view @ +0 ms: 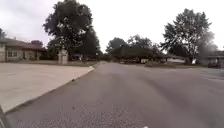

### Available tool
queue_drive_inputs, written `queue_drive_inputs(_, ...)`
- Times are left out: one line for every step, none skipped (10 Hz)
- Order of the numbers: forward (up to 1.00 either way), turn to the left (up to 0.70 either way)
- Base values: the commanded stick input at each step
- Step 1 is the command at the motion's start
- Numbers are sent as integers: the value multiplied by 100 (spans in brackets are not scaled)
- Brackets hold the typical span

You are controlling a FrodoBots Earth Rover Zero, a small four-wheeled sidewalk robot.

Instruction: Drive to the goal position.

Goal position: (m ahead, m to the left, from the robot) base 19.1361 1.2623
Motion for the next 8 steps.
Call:
queue_drive_inputs(66, 0)
queue_drive_inputs(66, 0)
queue_drive_inputs(66, 0)
queue_drive_inputs(65, 0)
queue_drive_inputs(65, 0)
queue_drive_inputs(65, 0)
queue_drive_inputs(65, 0)
queue_drive_inputs(66, 0)
